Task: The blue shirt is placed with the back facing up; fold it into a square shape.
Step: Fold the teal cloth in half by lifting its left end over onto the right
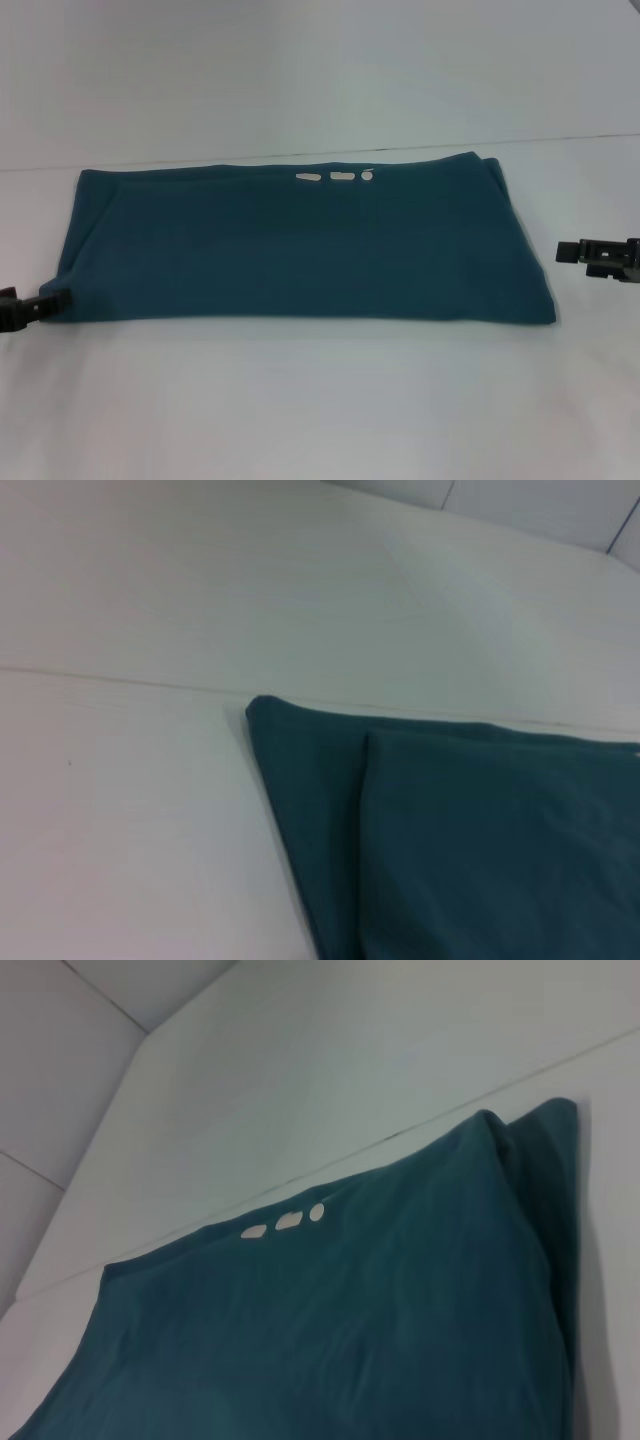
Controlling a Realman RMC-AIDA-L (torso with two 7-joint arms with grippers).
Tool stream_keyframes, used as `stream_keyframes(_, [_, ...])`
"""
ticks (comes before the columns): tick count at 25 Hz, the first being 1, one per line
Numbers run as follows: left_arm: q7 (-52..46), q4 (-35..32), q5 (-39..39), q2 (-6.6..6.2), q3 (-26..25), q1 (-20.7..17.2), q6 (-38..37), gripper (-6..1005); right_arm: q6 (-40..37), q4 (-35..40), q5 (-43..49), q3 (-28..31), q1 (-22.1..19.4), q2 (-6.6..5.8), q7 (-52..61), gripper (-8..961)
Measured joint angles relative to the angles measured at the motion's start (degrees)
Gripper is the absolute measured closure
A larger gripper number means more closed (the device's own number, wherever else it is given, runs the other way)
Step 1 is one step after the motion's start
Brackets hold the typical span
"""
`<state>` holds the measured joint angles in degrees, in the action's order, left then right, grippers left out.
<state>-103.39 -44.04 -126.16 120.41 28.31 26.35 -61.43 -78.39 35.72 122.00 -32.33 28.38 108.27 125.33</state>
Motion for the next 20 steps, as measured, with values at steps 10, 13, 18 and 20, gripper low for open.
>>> stream_keyframes(10, [0.3,0.0,-1.5,-0.04,0.9,0.7,0.7,85,1.6,-0.9,0.1,-0.1,-0.4,0.26,0.0,110])
stream_keyframes(13, [0.6,0.3,-1.5,0.0,2.2,0.7,2.2,85,1.6,-0.9,0.1,-0.1,-0.4,0.34,0.1,111])
stream_keyframes(18, [0.6,0.6,-1.6,0.51,5.3,0.9,5.0,86,1.7,-0.9,0.1,-0.1,-0.3,0.44,0.1,112])
stream_keyframes(20, [0.6,0.7,-1.6,0.6,6.2,1.1,5.4,86,1.7,-0.9,0.1,-0.1,-0.3,0.48,0.1,113])
